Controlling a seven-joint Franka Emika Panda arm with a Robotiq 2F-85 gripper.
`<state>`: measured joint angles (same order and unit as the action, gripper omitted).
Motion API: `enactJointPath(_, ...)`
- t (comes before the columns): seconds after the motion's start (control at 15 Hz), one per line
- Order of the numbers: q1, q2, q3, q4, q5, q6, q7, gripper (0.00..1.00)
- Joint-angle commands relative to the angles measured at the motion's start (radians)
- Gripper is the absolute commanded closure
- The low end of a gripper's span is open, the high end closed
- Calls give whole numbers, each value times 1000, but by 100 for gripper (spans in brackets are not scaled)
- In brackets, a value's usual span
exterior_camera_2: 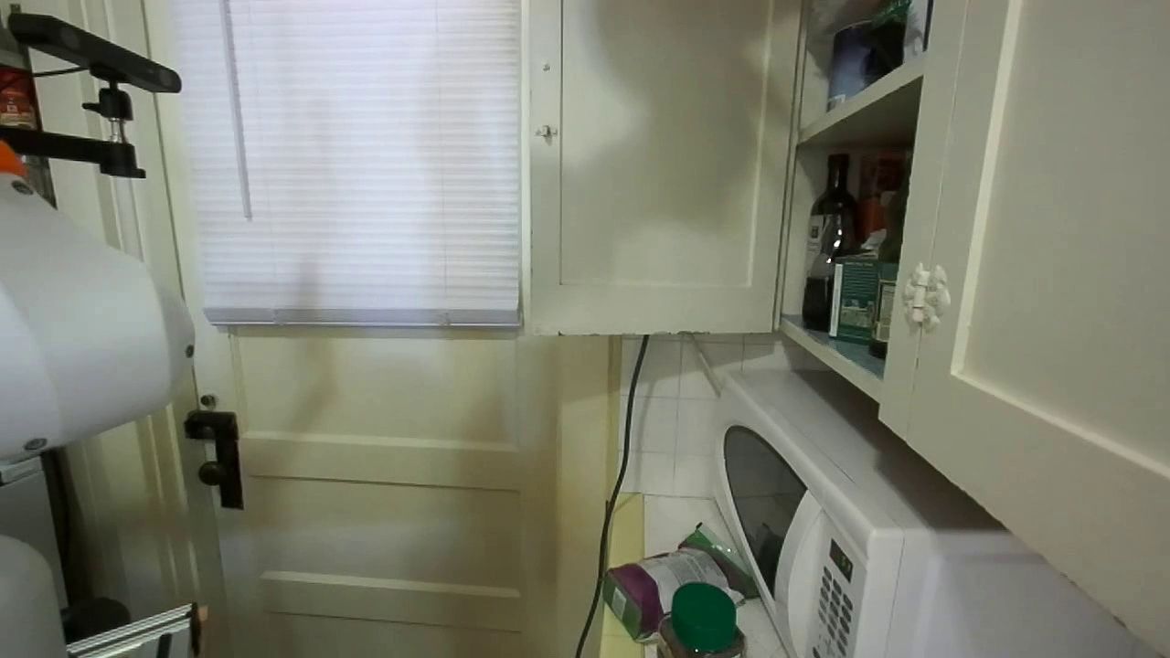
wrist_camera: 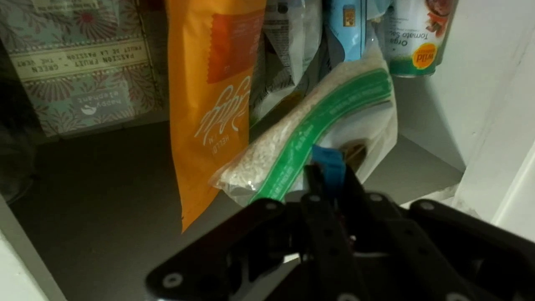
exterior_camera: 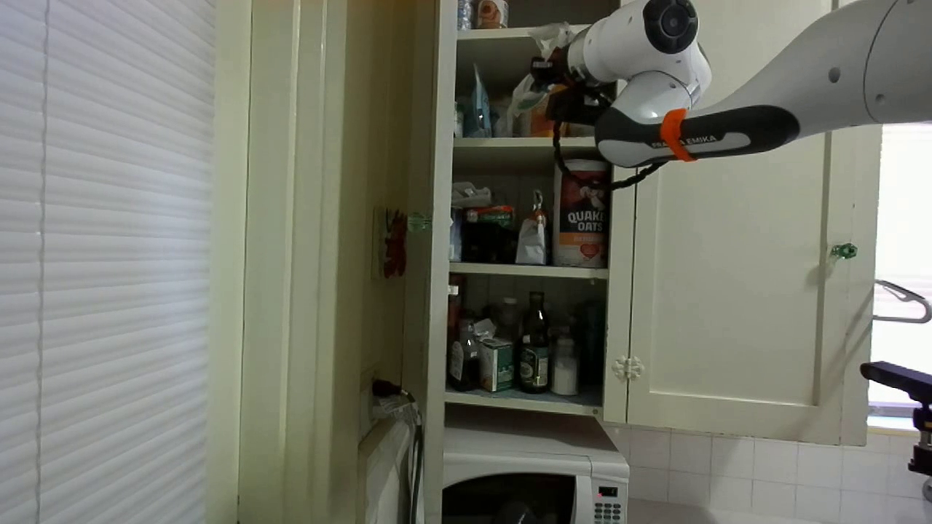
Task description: Put the white and green packet inside the open upper cabinet.
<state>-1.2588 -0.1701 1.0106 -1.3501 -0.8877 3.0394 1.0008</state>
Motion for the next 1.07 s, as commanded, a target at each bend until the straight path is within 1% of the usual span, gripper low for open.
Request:
enactJointPath(0.0,-150,9,142,62,-103,-34,167,97)
enactJointPath(0.27,-278,0,274,60,-124,-91,247,97)
enactJointPath(0.53,-407,-14,405,61,-102,-121,277,97)
enactJointPath(1.0,-619,-43,600,81,9,-140,300,97)
